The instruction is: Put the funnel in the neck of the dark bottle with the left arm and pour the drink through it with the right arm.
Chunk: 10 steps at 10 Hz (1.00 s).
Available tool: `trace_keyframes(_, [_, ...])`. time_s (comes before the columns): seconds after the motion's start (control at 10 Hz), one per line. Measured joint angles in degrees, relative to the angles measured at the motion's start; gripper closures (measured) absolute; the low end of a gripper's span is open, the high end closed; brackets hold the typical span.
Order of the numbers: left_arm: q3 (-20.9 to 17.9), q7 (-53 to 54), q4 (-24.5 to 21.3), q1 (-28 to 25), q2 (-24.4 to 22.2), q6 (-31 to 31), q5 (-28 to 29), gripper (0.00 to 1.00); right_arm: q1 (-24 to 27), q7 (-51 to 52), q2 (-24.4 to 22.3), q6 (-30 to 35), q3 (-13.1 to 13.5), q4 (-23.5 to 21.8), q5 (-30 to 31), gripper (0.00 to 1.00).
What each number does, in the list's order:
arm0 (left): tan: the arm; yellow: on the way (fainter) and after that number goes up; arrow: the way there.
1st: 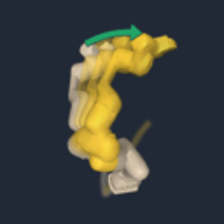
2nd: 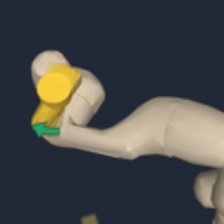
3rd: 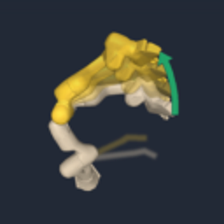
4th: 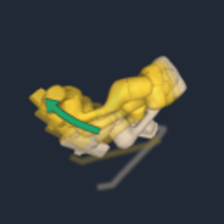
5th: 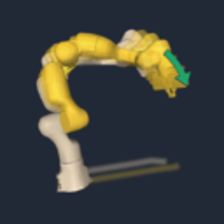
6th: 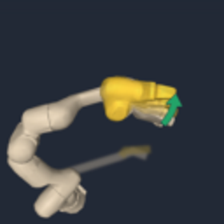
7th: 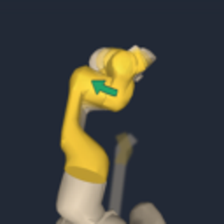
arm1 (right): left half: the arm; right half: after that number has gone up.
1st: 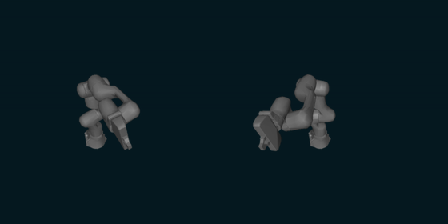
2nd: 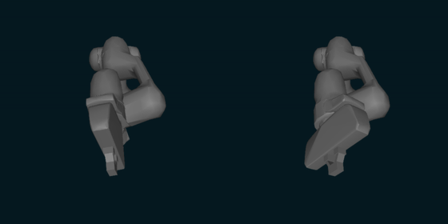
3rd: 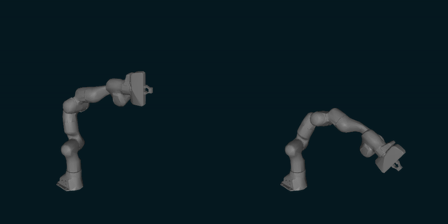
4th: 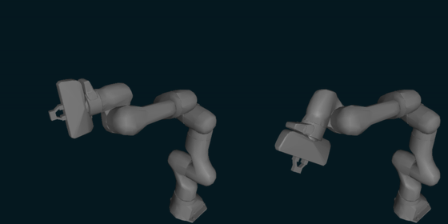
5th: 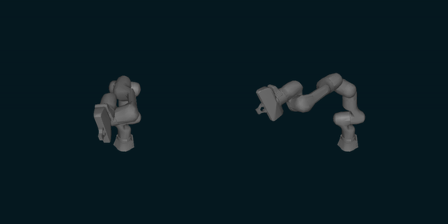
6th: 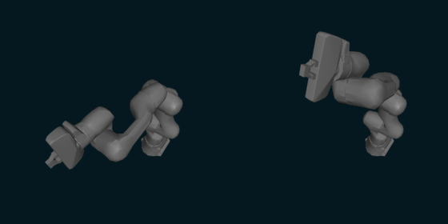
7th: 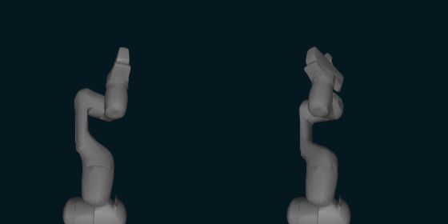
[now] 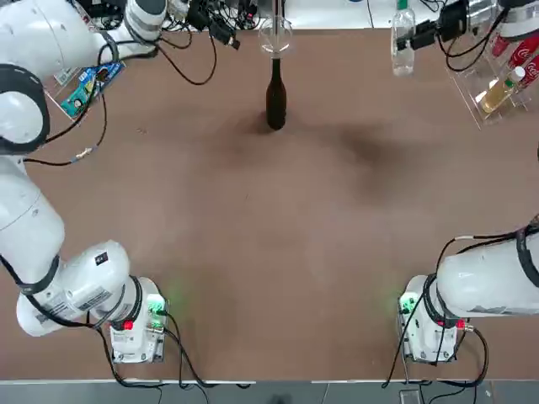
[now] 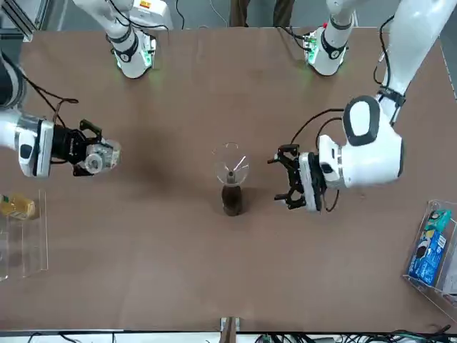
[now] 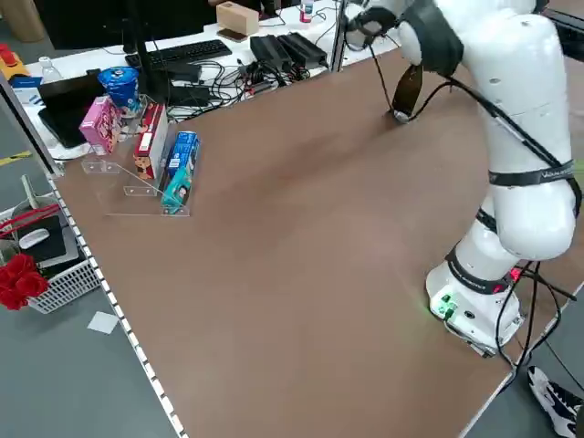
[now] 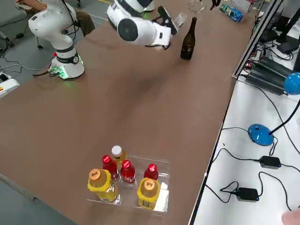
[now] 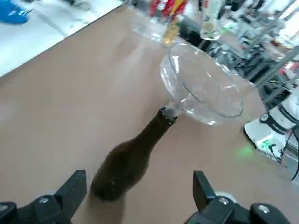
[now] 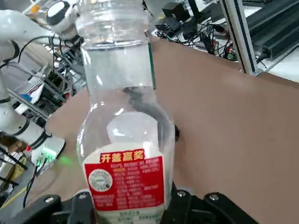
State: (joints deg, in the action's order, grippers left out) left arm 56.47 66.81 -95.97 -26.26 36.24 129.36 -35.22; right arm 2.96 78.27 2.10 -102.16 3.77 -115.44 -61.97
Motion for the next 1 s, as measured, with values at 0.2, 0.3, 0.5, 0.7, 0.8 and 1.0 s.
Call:
trace_keyframes(0.2, [0.9, 11.4, 0.0, 1.7, 3.7, 2.0, -3.4, 0.0, -0.1, -10.6, -3.6, -4.1, -4.8, -0.5, 1.0, 0.57])
trace_keyframes(0.3, [1.1, 16.2, 0.1, 3.6, 4.6, 3.8, -6.3, 0.0, -0.1, -17.6, -5.5, -5.7, -7.3, -0.5, 2.8, 0.57])
trace_keyframes(0.5, [1.6, 24.5, 0.3, 6.0, 6.0, 5.0, -9.7, 0.0, -0.2, -32.8, -9.9, -7.5, -12.0, 0.0, 7.8, 0.56])
trace_keyframes(0.7, [2.2, 29.0, 0.6, 6.1, 6.3, 5.1, -10.0, 0.0, -0.2, -44.6, -12.8, -7.5, -15.5, 1.2, 11.6, 0.56])
trace_keyframes(0.8, [2.6, 30.8, 0.7, 6.1, 6.4, 5.0, -10.1, 0.0, -0.2, -49.2, -13.5, -8.1, -17.6, 1.8, 12.8, 0.56])
trace_keyframes(1.0, [3.8, 35.8, 0.7, 6.1, 7.7, 5.0, -10.5, 0.0, -0.2, -57.4, -13.9, -9.7, -21.7, 2.7, 15.1, 0.56])
